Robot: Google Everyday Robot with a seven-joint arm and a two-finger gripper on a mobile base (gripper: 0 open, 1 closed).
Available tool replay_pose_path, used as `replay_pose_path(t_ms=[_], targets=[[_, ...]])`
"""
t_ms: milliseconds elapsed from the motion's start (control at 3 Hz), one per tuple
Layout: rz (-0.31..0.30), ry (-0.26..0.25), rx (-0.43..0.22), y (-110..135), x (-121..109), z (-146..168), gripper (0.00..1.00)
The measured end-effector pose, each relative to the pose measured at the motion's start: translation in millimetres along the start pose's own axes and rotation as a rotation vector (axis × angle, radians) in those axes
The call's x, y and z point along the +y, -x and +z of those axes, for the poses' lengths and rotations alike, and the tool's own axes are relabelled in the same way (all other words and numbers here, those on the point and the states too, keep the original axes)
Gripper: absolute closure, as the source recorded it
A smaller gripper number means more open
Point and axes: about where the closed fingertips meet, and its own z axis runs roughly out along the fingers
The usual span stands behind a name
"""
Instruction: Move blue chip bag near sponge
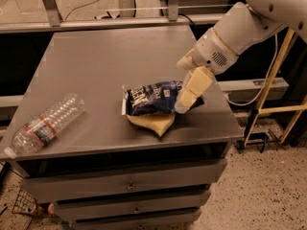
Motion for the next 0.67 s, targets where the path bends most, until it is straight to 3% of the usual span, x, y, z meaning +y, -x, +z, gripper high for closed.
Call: replay_pose_path(t_ms=[667], targets=[[0.024,-0.183,0.149,-48.2,-37.6,-47.4,0.00]])
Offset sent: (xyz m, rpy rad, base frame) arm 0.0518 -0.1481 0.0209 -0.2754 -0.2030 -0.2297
